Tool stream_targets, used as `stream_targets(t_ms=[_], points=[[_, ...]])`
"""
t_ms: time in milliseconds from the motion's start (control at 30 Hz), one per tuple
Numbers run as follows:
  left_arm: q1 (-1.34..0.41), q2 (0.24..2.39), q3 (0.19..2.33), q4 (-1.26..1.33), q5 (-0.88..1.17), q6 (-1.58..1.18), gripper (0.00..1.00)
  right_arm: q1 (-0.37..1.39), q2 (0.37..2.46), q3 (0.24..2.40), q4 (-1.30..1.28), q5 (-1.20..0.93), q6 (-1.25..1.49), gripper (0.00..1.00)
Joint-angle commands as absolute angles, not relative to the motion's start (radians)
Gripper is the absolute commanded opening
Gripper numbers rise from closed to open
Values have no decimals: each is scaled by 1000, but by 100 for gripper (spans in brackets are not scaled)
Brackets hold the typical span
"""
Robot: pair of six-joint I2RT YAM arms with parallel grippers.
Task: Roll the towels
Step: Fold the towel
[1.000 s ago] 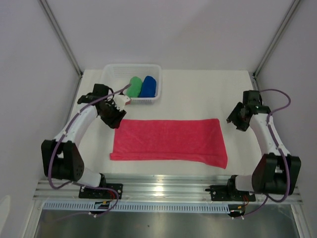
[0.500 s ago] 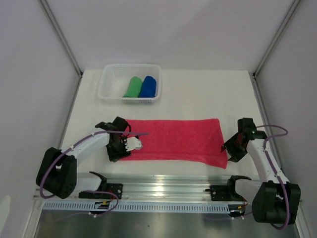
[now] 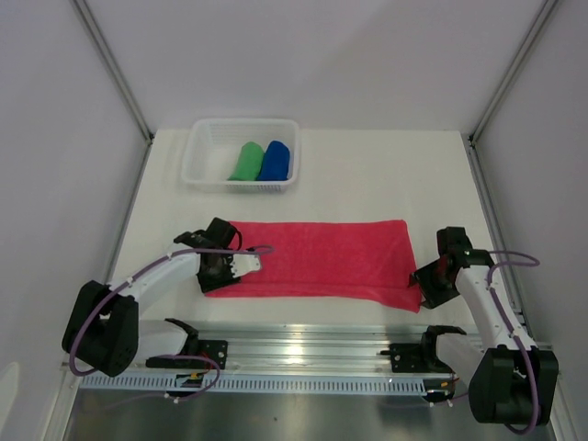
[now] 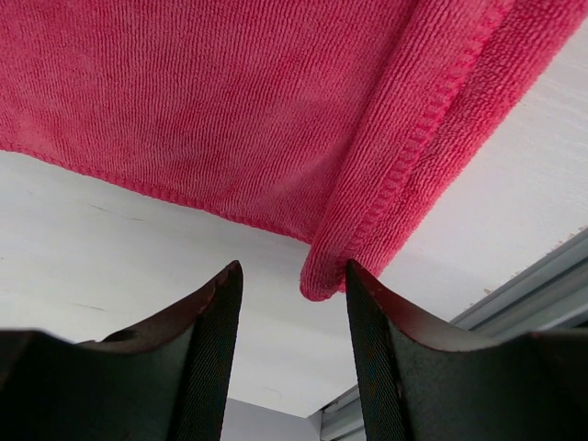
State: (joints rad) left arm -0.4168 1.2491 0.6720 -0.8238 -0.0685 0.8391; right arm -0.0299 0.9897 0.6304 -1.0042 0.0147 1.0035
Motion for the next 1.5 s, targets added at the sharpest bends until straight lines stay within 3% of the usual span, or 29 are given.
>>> stream_targets(t_ms=[0,233,533,667,733,767,900,1067,1133,1200,1267,1300,1367,1467], points=[[-425,1230,641,-779,-94,844,52,-9,992,601,-1037,32,1179,55],[-425,1241,638,-753,-81,851,48,55,1022,574,-1028,104,1308,54],[-425,1265,667,-776,-43,847,29,187,1153,551,-907,210,1398,50],[-425,1276,670,-790,-29,833,14,198,1155,613,-850,221,1292,48],[-425,1278,676,-808,-9,819,1,218,1143,678,-839,235,1157,48],[-423,1281,680,-814,21,815,1,238,1128,752,-835,227,1094,48],[-420,1282,707,-841,81,752,1,262,1095,917,-821,178,814,50],[-393,1269,719,-841,124,707,1,267,1048,930,-612,5,225,52],[-374,1266,718,-836,130,690,1,293,1020,896,-665,-87,-60,52],[-364,1266,716,-825,129,675,1,284,987,919,-747,-141,-133,52],[-348,1264,716,-818,133,664,1,244,942,888,-747,-440,-379,54],[-344,1262,716,-805,138,654,1,297,925,876,-797,-471,-499,54],[-331,1264,716,-796,152,646,1,377,917,841,-859,-355,-768,52],[-330,1272,719,-784,182,621,1,469,965,761,-1009,-204,-944,48]])
